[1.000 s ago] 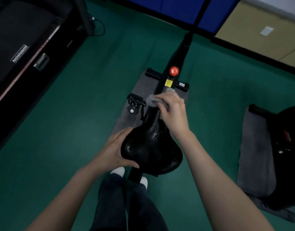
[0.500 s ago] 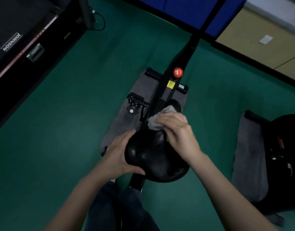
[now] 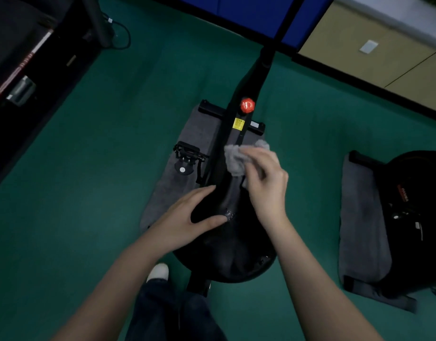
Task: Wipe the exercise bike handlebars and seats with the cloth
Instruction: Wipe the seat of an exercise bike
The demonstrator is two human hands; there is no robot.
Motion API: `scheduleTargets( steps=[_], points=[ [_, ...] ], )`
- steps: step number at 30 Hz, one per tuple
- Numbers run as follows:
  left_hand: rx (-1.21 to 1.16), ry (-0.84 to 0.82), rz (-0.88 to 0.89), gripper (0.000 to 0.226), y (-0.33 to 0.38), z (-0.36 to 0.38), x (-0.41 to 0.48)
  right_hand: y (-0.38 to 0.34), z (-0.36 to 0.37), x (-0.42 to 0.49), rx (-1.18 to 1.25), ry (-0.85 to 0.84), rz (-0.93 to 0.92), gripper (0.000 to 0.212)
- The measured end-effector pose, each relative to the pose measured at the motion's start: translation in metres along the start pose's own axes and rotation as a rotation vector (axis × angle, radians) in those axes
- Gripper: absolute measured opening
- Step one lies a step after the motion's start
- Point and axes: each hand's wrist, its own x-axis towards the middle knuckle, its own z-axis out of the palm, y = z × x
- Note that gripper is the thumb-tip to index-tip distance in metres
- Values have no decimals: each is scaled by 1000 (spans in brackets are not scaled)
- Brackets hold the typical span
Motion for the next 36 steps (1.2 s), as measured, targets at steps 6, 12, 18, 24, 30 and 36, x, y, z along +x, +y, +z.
scheduleTargets(
  steps=[6,12,18,24,30,36],
  points=[
    [18,-42,-5,104,8,0,9,7,-5,21,195,-7,385,15],
    [-31,-33,-11,94,10,-1,3,7,-20,-40,163,13,520,20],
    [-152,6,-48,75,0,-3,-6,17,-13,-20,91,-38,565,21],
    [-172,78,-28,48,-3,-3,-19,12,-42,-62,-3,-222,442,13],
    [-400,132,-58,25,-10,-3,-28,18,-45,-81,-77,-210,278,20],
    [-458,144,-82,31,-9,1,-29,39,-67,-98,81,-290,598,15]
  ],
)
